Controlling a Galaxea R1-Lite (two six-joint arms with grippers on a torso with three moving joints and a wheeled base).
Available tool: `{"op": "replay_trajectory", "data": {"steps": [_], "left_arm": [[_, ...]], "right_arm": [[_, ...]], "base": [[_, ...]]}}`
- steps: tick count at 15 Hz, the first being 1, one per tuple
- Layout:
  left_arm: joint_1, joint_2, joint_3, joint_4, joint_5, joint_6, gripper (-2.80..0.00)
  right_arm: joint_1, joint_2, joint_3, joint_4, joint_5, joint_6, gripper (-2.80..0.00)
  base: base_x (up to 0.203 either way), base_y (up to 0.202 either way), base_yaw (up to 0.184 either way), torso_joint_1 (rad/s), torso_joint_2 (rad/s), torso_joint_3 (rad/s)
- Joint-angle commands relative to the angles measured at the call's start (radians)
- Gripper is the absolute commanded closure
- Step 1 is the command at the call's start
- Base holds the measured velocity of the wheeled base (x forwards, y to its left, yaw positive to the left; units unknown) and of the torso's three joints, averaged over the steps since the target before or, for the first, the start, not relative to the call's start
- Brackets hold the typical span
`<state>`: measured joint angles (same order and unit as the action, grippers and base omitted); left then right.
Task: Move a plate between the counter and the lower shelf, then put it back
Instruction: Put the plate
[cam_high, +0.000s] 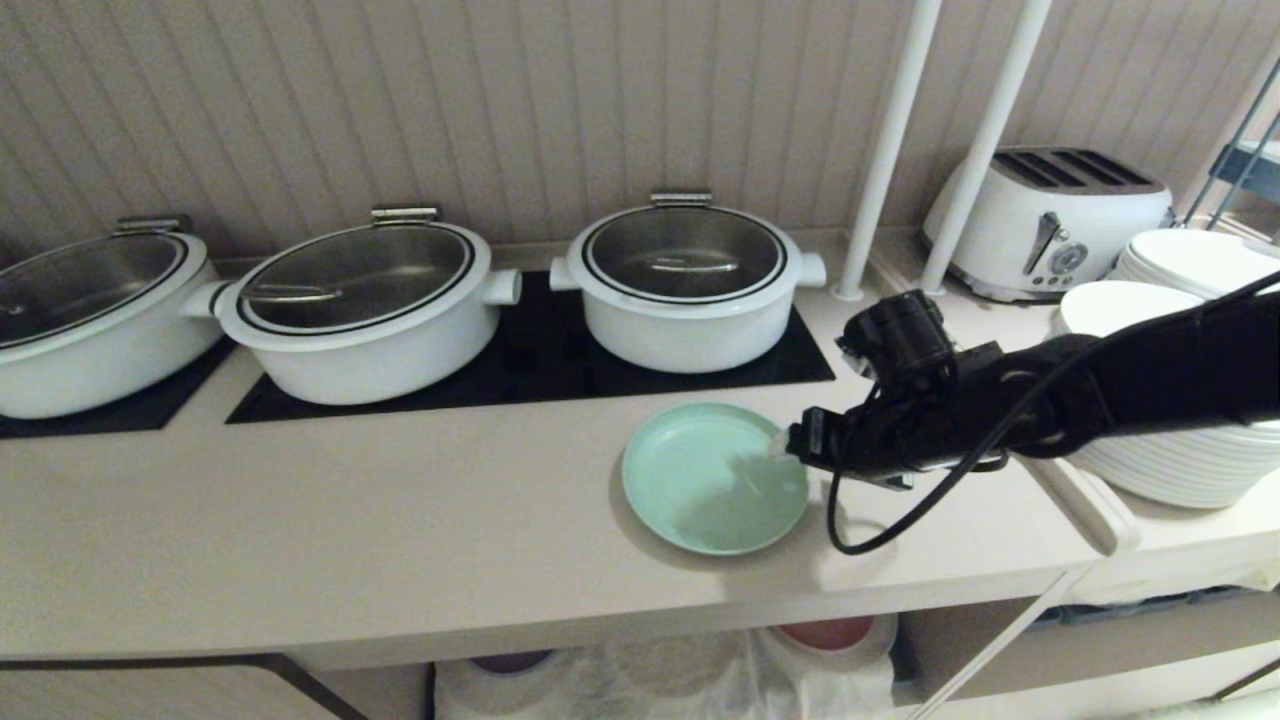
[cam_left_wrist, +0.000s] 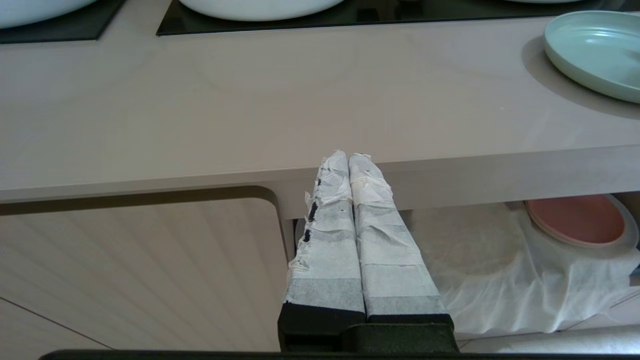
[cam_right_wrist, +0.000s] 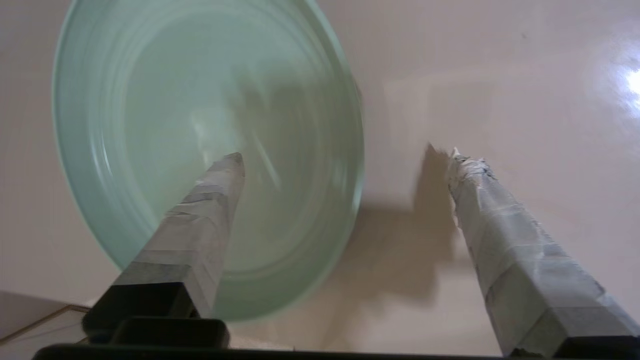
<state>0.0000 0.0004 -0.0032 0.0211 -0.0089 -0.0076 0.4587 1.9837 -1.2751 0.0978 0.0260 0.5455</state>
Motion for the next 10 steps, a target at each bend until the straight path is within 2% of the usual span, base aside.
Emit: {"op": "replay_trajectory", "data": {"steps": [1,7,8,10], "left_arm": [[0.0,0.0,0.0,0.0,0.0,0.0,0.0],[0.0,0.0,0.0,0.0,0.0,-0.001,0.0],[0.0,0.0,0.0,0.0,0.0,-0.001,0.0],[0.0,0.0,0.0,0.0,0.0,-0.002,0.0]], "right_arm": [[0.002,-0.038,0.021,0.0,0.0,0.002,-2.8],[0.008,-0.124,0.09,0.0,-0.003,0.001,-2.8],[0.008,-0.138,0.101,0.0,-0.003,0.001,0.0],[0.008,-0.163,0.124,0.0,-0.006,-0.001,0.0]], "base": [[0.0,0.0,0.0,0.0,0.0,0.0],[0.0,0.0,0.0,0.0,0.0,0.0],[0.0,0.0,0.0,0.0,0.0,0.0],[0.0,0.0,0.0,0.0,0.0,0.0]]}}
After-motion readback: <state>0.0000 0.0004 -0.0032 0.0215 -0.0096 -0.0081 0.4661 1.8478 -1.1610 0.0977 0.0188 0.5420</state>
